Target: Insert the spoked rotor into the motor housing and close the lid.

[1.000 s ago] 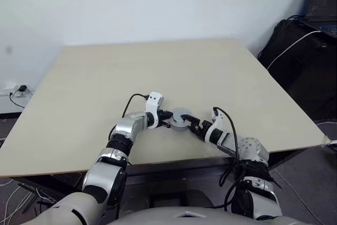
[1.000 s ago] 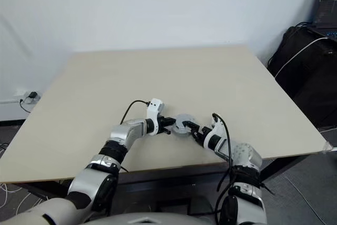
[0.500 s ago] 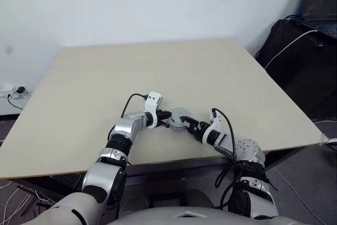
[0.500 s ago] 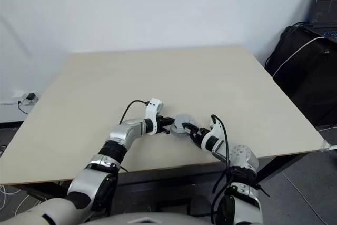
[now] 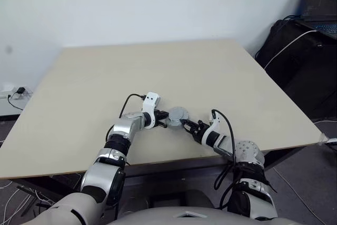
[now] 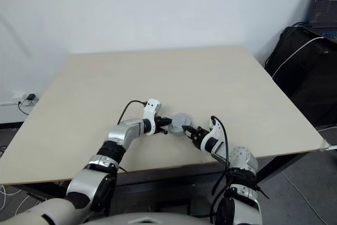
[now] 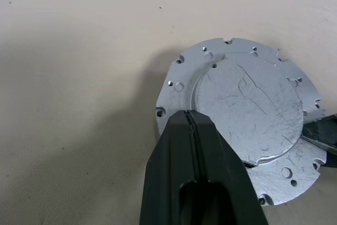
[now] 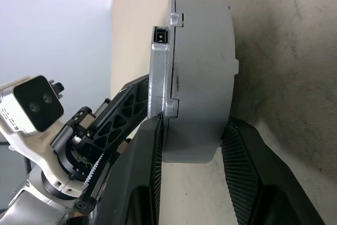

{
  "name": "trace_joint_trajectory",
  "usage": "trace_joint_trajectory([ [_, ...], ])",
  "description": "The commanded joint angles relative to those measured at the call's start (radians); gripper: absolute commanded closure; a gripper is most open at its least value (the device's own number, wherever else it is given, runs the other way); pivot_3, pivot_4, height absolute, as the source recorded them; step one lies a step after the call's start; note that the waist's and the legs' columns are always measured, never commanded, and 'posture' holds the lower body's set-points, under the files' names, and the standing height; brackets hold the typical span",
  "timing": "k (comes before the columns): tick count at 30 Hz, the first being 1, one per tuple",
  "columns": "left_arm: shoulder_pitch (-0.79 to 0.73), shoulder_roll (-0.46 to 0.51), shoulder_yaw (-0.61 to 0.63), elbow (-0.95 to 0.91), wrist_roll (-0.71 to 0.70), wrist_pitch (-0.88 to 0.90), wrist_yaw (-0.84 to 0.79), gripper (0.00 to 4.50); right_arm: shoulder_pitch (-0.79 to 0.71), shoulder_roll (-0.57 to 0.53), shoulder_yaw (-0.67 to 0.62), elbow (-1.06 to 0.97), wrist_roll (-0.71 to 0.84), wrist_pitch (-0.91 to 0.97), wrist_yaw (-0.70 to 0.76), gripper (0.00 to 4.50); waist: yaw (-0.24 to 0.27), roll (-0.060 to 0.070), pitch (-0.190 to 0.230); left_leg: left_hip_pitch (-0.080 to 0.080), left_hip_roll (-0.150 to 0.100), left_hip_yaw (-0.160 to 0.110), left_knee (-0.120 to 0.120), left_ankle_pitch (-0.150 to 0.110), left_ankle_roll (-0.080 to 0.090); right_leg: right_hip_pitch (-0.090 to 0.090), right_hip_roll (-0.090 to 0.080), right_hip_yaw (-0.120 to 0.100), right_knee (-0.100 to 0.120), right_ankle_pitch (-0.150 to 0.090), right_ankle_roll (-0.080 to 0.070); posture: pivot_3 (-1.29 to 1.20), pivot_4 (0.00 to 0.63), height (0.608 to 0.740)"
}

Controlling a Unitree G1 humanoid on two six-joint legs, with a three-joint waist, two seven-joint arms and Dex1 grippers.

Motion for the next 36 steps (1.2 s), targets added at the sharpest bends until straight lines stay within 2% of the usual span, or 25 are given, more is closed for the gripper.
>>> trace_joint_trajectory([
  [1,0.010,-0.049,-0.041,-0.014,-0.016,0.017,-0.042,4.50,-0.024,0.036,0.030,-0.019,0.028,-0.015,-0.004,3.21,0.000,0.000,0.000,0.000,0.000,0.000,0.000,0.000,0.000,0.000,0.000,0.000,0.000,0.000,0.000,0.00,0.000,0.740],
  [5,0.038,-0.063,0.002,-0.077,-0.044,-0.015,-0.001,4.50,-0.005,0.039,0.033,-0.035,0.035,-0.013,-0.005,3.21,-0.001,0.000,0.000,0.000,0.000,0.000,0.000,0.000,0.000,0.000,0.000,0.000,0.000,0.000,0.000,0.00,0.000,0.740],
  [7,0.068,-0.088,0.061,-0.135,-0.070,-0.069,0.074,4.50,0.006,0.042,0.031,-0.044,0.045,-0.012,-0.006,3.21,0.000,0.000,0.000,-0.001,0.000,0.000,-0.001,0.000,0.000,-0.001,0.000,0.000,0.000,0.000,0.000,0.00,0.000,0.740],
  [10,0.138,-0.133,0.136,-0.259,-0.112,-0.172,0.168,4.50,0.025,0.051,0.022,-0.065,0.069,-0.013,0.002,3.21,0.002,-0.001,0.001,-0.005,0.000,0.000,-0.001,0.000,0.000,-0.005,-0.002,0.002,0.000,0.000,0.000,0.00,0.000,0.740],
  [14,0.227,-0.155,0.181,-0.406,-0.179,-0.153,0.208,4.50,0.045,0.062,0.014,-0.093,0.101,-0.013,0.016,3.21,-0.001,-0.001,0.001,-0.013,0.001,0.002,0.000,0.000,-0.001,-0.015,-0.002,0.003,0.001,0.004,-0.006,0.00,0.000,0.740],
  [17,0.328,-0.166,0.252,-0.505,-0.272,-0.210,0.215,4.50,0.059,0.076,0.004,-0.112,0.141,-0.021,0.033,3.21,-0.008,0.000,0.001,-0.013,0.003,0.003,-0.001,0.000,-0.001,-0.017,-0.001,0.003,0.000,0.004,-0.007,0.00,0.000,0.740],
  [22,0.487,-0.165,0.317,-0.646,-0.469,-0.117,0.193,4.50,0.074,0.093,-0.005,-0.140,0.200,-0.040,0.056,3.21,0.000,0.001,0.001,-0.014,0.002,0.003,-0.001,-0.001,0.000,-0.017,-0.001,0.003,0.000,0.004,-0.008,0.00,0.000,0.740],
  [28,0.666,-0.125,0.263,-0.756,-0.615,0.046,0.143,4.50,0.081,0.089,0.029,-0.190,0.267,-0.008,0.100,3.21,0.010,0.001,0.003,-0.015,-0.001,0.003,0.001,-0.002,0.003,-0.016,-0.002,0.001,-0.002,0.004,-0.008,0.00,0.000,0.740],
  [31,0.710,-0.138,0.274,-0.774,-0.723,0.121,0.144,3.89,0.080,0.088,0.042,-0.217,0.292,0.001,0.097,3.21,0.006,0.002,0.003,-0.015,0.000,0.003,0.002,-0.002,0.003,-0.016,-0.002,0.000,-0.001,0.002,-0.005,0.00,0.000,0.740],
  [36,0.763,-0.158,0.271,-0.803,-0.918,0.242,0.141,2.25,0.083,0.087,0.061,-0.266,0.318,0.027,0.078,3.21,0.004,0.004,0.004,-0.015,0.002,0.003,0.002,-0.002,0.002,-0.016,0.000,-0.001,-0.001,0.000,-0.003,0.00,0.000,0.740],
])
